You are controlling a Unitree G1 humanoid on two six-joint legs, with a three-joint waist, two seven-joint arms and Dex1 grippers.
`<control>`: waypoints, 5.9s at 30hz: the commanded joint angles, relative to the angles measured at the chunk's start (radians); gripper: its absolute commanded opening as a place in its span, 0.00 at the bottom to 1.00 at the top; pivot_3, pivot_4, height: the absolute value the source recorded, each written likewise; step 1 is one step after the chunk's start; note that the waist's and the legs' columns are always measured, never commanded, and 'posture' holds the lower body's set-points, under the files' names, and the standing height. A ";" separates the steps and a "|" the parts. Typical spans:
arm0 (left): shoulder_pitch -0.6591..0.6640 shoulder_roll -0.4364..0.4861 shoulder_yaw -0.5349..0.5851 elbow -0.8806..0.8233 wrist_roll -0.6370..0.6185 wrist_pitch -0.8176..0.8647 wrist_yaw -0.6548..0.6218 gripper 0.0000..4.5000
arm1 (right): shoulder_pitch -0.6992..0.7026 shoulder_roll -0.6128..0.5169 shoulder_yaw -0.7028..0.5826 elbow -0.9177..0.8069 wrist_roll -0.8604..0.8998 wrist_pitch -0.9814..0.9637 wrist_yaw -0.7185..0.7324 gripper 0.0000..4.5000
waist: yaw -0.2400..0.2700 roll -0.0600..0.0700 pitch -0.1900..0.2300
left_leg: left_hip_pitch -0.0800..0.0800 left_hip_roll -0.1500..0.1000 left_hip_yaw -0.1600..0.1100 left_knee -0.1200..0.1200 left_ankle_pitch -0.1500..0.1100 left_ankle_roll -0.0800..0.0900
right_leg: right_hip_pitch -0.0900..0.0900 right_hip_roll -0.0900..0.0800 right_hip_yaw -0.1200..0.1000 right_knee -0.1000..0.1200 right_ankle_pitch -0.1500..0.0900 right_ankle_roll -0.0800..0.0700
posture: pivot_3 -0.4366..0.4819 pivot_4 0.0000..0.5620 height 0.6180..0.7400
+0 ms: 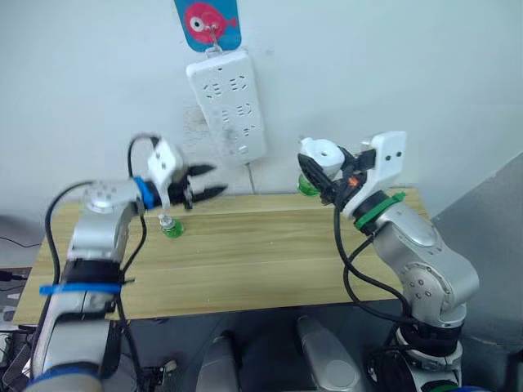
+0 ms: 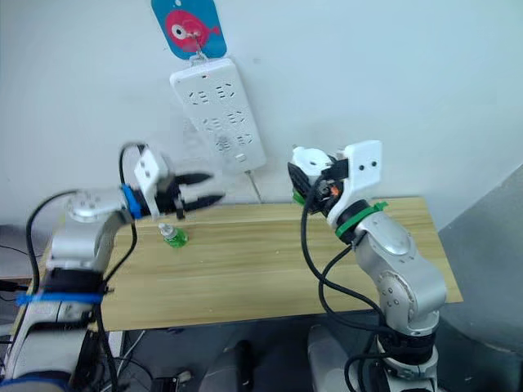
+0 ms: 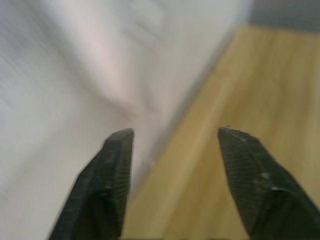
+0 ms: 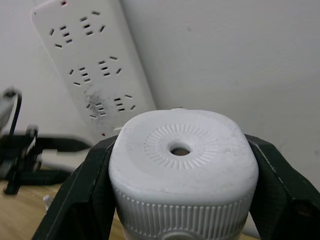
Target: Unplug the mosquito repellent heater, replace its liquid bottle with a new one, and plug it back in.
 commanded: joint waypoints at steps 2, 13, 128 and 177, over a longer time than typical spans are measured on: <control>0.100 -0.009 0.033 -0.230 -0.045 -0.030 0.032 0.92 | 0.035 0.032 -0.050 -0.031 0.074 -0.064 0.003 0.67 | 0.012 0.000 0.000 | -0.007 0.000 -0.002 -0.001 0.000 0.000 | -0.007 0.000 -0.002 0.001 0.003 -0.005 | 0.20 0.45 0.97; 0.257 -0.306 -0.115 -0.519 -0.076 -0.023 0.225 1.00 | 0.082 0.202 -0.234 -0.014 0.451 0.025 -0.189 0.67 | 0.027 0.000 -0.001 | -0.014 -0.002 -0.002 0.006 0.000 0.000 | -0.009 -0.002 -0.003 0.001 0.004 -0.005 | 0.21 0.39 0.97; 0.275 -0.115 -0.143 -0.420 -0.044 -0.471 -0.049 1.00 | 0.096 -0.748 0.132 0.336 1.529 0.250 0.111 0.68 | 0.071 0.007 -0.030 | -0.008 0.000 0.001 0.014 0.004 0.008 | -0.001 0.003 0.004 -0.001 0.005 -0.002 | 0.29 0.41 0.97; 0.130 0.057 -0.224 -0.558 -0.570 0.507 -0.039 0.51 | 0.072 -0.760 0.130 0.371 1.417 0.280 0.116 0.68 | 0.074 0.007 -0.030 | -0.010 0.000 0.000 0.020 0.004 0.008 | -0.001 0.004 0.003 0.000 0.005 -0.001 | 0.28 0.41 0.97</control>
